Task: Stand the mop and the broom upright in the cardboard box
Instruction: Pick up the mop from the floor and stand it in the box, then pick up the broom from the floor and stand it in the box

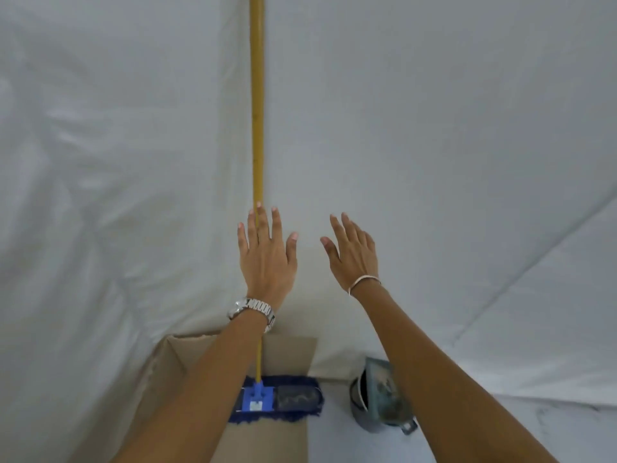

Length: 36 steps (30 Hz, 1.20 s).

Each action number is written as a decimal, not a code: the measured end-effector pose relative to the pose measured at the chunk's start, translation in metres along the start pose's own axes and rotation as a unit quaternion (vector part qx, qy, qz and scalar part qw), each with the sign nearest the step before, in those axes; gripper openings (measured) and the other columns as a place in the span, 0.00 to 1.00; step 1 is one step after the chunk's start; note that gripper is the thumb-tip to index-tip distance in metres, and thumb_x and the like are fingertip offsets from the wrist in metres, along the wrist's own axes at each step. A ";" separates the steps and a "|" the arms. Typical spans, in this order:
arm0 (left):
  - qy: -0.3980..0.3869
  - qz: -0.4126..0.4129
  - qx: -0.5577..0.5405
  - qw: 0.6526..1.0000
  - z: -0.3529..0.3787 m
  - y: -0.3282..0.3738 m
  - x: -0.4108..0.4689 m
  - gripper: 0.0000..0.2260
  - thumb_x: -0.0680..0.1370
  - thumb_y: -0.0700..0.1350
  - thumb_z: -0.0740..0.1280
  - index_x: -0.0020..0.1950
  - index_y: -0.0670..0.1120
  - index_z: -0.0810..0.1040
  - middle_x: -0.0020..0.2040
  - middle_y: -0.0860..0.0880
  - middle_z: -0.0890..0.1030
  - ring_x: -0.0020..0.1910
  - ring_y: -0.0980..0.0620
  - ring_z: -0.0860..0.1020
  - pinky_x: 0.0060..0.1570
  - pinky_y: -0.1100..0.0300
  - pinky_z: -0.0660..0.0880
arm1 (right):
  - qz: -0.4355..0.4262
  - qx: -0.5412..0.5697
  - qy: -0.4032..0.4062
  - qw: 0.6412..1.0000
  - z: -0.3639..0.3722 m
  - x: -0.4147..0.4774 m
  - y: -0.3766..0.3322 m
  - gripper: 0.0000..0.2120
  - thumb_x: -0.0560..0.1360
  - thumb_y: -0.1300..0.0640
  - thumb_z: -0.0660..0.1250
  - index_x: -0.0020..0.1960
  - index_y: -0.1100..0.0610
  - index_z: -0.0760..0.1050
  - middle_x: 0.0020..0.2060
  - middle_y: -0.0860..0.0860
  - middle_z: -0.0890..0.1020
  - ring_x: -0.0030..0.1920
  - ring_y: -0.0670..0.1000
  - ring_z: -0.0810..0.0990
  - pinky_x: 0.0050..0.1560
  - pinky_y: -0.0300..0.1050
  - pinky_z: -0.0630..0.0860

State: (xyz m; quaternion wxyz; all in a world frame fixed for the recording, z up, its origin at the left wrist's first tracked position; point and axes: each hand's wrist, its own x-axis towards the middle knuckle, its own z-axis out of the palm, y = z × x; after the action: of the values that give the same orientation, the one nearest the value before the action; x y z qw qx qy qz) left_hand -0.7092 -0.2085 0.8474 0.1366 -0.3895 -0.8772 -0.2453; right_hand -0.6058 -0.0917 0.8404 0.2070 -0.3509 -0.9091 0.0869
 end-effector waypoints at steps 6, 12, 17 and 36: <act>-0.013 0.035 -0.041 0.998 -0.007 0.074 -0.061 0.26 0.80 0.55 0.48 0.76 0.44 0.53 0.77 0.41 0.53 0.76 0.43 0.51 0.74 0.46 0.44 | 0.063 -0.064 -0.004 0.996 -0.053 -0.086 0.068 0.24 0.79 0.44 0.46 0.73 0.50 0.51 0.75 0.53 0.59 0.74 0.54 0.57 0.73 0.54 0.54; -0.048 0.052 -0.061 0.996 0.006 0.153 -0.132 0.26 0.81 0.56 0.47 0.76 0.46 0.52 0.78 0.42 0.49 0.77 0.44 0.48 0.74 0.46 0.43 | 0.111 -0.091 -0.008 0.990 -0.094 -0.172 0.161 0.23 0.79 0.46 0.48 0.72 0.51 0.54 0.73 0.54 0.62 0.72 0.56 0.62 0.73 0.56 0.57; -0.090 0.040 -0.073 0.992 0.046 0.237 -0.205 0.25 0.81 0.55 0.48 0.75 0.46 0.54 0.78 0.42 0.50 0.77 0.44 0.49 0.74 0.45 0.45 | 0.122 -0.109 -0.028 0.986 -0.116 -0.255 0.266 0.23 0.79 0.46 0.49 0.72 0.51 0.56 0.72 0.54 0.64 0.71 0.57 0.63 0.72 0.56 0.58; -0.253 -0.031 -0.002 0.967 0.305 0.402 -0.462 0.27 0.79 0.56 0.47 0.75 0.44 0.56 0.77 0.41 0.55 0.75 0.42 0.55 0.73 0.43 0.51 | 0.185 -0.095 -0.203 0.957 -0.018 -0.487 0.596 0.32 0.75 0.38 0.38 0.71 0.52 0.60 0.70 0.56 0.68 0.69 0.58 0.67 0.69 0.56 0.63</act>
State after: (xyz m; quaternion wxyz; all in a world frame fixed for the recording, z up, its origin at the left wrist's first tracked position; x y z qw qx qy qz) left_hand -0.1177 -0.0977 0.5222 -0.0985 -0.4118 -0.8943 -0.1448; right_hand 0.0859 0.0208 0.5224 -0.0354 -0.5061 -0.8551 0.1064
